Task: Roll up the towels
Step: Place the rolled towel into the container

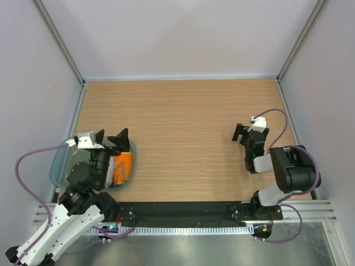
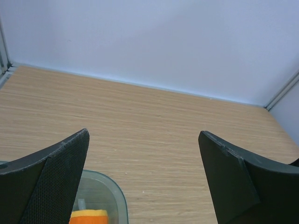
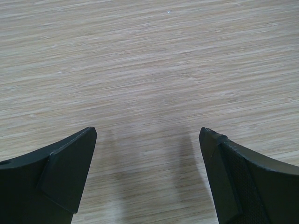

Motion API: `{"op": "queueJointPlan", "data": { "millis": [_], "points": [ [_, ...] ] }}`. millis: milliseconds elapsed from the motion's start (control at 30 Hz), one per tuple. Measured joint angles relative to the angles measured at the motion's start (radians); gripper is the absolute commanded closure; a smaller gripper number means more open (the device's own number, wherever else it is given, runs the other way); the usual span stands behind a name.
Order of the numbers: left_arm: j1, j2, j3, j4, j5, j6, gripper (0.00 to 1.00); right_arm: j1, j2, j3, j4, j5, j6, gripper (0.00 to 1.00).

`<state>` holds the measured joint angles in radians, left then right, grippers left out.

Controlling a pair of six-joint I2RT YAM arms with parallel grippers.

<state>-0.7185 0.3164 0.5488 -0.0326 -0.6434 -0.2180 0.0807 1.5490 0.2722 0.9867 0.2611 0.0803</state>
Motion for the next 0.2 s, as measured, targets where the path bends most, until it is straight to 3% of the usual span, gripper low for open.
{"op": "queueJointPlan", "data": {
  "millis": [200],
  "points": [
    [0.000,-0.105,-0.023,-0.079,-0.003,-0.005,0.00,0.000,0.000,0.000,0.000,-0.001,0.000,0.00]
  ]
}}
